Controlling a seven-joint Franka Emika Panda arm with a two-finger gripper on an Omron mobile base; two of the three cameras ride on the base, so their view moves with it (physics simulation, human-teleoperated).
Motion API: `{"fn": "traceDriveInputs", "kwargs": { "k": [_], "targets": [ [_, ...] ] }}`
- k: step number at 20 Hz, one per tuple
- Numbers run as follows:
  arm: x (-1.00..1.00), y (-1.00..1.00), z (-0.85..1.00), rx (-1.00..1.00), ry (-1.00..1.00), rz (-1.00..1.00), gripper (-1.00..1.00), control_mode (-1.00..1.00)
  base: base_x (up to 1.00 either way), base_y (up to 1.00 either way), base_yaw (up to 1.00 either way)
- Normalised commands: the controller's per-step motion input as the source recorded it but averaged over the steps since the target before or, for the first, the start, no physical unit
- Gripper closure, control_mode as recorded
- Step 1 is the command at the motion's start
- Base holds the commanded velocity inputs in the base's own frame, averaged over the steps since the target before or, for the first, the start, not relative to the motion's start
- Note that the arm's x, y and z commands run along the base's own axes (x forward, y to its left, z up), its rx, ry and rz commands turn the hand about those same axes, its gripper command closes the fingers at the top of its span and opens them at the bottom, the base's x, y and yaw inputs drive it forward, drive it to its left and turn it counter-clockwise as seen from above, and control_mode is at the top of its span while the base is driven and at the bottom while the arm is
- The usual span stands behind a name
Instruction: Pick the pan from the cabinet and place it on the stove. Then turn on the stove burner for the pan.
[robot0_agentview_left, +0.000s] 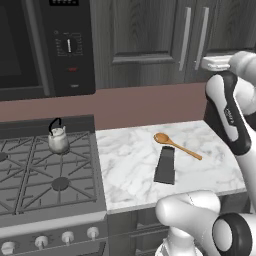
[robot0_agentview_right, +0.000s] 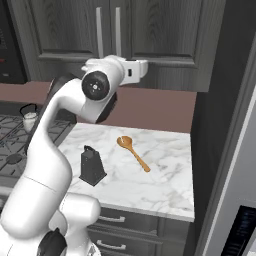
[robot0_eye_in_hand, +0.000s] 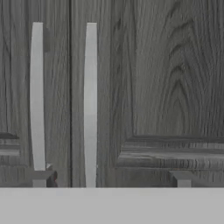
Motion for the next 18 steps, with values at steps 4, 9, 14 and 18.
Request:
{"fn": "traceDriveInputs", "kwargs": {
  "k": [4,9,14,18],
  "targets": [
    [0.44,0.0,-0.02,0.08,-0.1,0.0,-1.0,-1.0,0.0,0.0,0.0],
    [0.28,0.0,-0.16,0.02,-0.01,0.02,-1.0,-1.0,0.0,0.0,0.0],
    [0.34,0.04,-0.17,-0.04,-0.01,0.0,-1.0,-1.0,0.0,0.0,0.0],
    [0.22,0.0,-0.01,-0.06,0.0,0.0,-1.0,-1.0,0.0,0.0,0.0]
  ]
}}
